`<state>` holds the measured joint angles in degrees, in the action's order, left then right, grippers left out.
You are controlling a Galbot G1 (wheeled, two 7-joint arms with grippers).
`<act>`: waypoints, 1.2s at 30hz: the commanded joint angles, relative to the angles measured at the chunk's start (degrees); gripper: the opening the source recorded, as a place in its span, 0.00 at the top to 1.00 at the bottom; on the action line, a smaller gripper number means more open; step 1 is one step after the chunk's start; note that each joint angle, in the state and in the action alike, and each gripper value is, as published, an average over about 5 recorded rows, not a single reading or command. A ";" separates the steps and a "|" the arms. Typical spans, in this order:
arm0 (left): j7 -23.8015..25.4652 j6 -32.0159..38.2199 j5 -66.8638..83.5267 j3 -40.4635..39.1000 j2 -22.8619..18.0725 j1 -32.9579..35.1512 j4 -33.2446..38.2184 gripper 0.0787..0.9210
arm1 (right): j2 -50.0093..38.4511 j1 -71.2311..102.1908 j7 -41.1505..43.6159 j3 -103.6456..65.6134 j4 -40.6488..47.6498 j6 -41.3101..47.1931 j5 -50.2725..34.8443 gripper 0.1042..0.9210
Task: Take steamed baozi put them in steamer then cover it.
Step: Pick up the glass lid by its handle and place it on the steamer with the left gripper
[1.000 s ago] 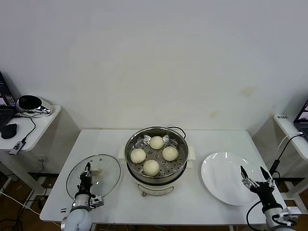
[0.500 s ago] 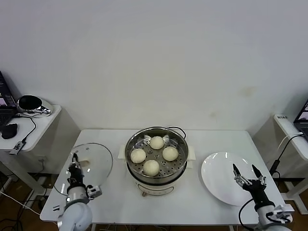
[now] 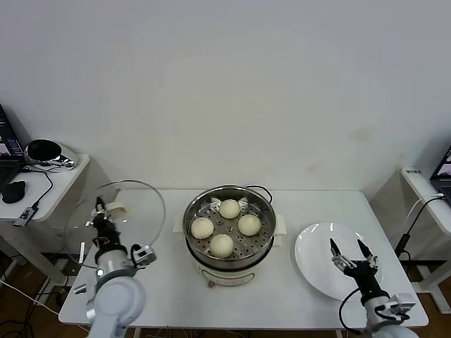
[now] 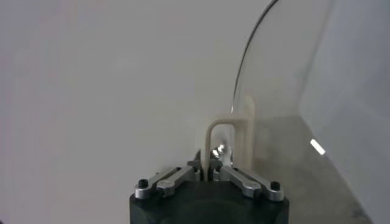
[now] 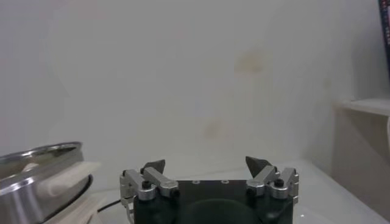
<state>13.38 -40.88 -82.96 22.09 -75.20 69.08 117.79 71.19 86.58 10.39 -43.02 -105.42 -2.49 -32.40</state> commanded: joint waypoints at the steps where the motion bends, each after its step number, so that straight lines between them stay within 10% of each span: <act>1: 7.79 -3.80 -7.32 -16.00 -6.25 -3.98 4.42 0.93 | 1.25 -1.53 -0.55 0.83 1.31 0.14 2.57 0.12; 19: -3.15 -3.81 6.09 -30.08 -13.18 -16.18 -10.53 0.93 | 2.65 -2.35 -0.60 0.25 4.26 0.00 3.59 0.12; 36: 10.27 -3.80 -15.79 -31.27 -11.59 -17.92 -18.01 0.93 | 2.64 -2.63 -0.55 0.22 4.41 0.04 3.85 0.12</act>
<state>18.14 -42.18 -90.38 -7.18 -86.60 53.09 104.44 73.79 84.09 9.86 -42.74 -101.22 -2.38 -28.67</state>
